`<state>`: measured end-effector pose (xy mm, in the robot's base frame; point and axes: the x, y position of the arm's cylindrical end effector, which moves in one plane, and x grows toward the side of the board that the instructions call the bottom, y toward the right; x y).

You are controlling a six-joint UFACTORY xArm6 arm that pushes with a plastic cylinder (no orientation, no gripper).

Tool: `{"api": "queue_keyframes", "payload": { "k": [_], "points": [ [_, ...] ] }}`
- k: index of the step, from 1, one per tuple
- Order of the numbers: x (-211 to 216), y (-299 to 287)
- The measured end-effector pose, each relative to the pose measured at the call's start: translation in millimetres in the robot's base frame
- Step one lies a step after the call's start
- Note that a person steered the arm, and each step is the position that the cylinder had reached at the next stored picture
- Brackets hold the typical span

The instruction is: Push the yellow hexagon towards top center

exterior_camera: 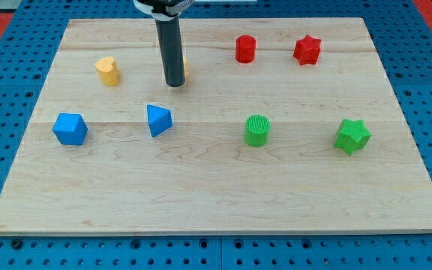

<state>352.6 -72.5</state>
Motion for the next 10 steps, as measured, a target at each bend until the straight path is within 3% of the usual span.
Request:
{"api": "queue_keyframes", "payload": {
  "k": [2,5,10],
  "points": [
    [-0.9,-29.2],
    [-39.9,-1.2],
    [-23.7,34.8]
  ]
}}
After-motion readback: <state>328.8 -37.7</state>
